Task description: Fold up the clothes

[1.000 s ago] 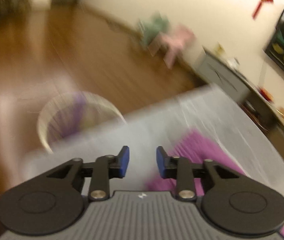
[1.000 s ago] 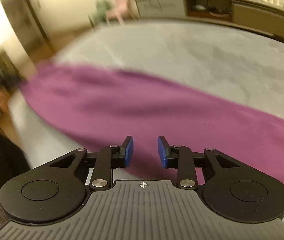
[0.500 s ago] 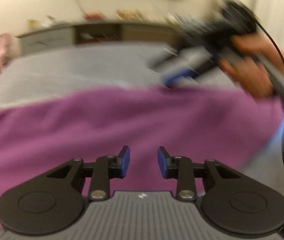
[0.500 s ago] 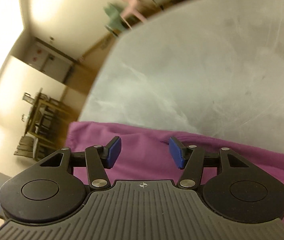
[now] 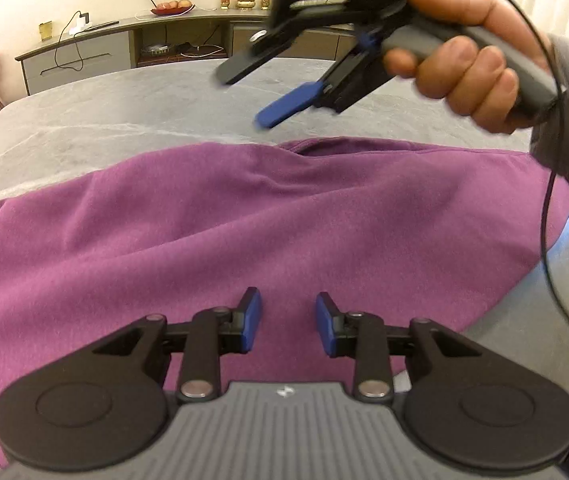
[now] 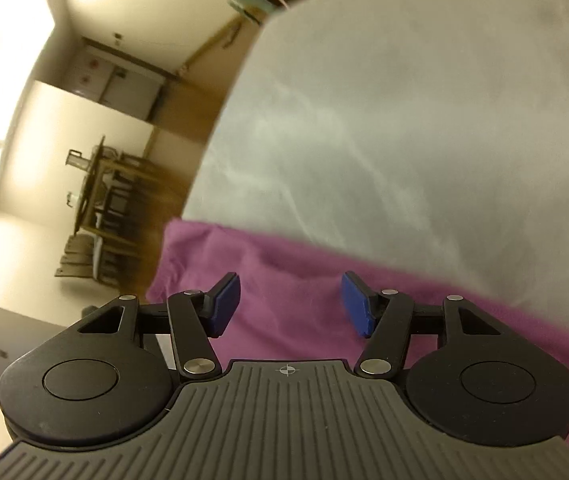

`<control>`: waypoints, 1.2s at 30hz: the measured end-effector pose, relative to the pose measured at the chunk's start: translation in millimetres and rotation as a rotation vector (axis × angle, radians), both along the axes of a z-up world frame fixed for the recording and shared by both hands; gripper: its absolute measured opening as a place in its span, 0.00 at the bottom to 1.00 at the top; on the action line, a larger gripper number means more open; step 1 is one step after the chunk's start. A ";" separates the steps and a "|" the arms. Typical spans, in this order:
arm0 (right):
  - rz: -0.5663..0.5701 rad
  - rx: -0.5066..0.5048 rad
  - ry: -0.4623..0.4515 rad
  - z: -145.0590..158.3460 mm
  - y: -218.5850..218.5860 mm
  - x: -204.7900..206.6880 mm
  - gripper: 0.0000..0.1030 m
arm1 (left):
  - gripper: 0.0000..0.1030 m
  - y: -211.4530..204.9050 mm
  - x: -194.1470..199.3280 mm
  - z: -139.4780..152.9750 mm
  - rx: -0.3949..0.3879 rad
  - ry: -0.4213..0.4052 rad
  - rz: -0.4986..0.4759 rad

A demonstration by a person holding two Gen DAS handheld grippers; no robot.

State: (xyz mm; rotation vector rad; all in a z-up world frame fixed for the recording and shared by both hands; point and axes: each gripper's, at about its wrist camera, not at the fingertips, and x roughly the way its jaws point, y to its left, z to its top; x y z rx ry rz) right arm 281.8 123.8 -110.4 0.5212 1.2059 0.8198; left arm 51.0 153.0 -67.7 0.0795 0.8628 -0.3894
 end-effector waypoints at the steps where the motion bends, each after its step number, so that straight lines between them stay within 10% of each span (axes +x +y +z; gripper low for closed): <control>1: -0.005 -0.021 0.001 0.7 -6.1 -2.2 0.53 | 0.30 -0.1 -0.2 -0.5 0.007 -0.001 -0.001; 21: 0.041 -0.081 0.059 -27.1 -8.0 10.4 0.58 | 0.36 -8.5 2.5 0.6 0.044 -0.008 -0.022; 30: 0.085 0.087 0.212 -55.4 7.5 3.6 0.60 | 0.41 -12.6 3.6 -1.2 0.061 -0.014 -0.039; 36: -0.172 0.417 0.306 -69.5 12.5 23.4 0.57 | 0.42 -12.8 4.3 -2.4 0.064 -0.015 -0.046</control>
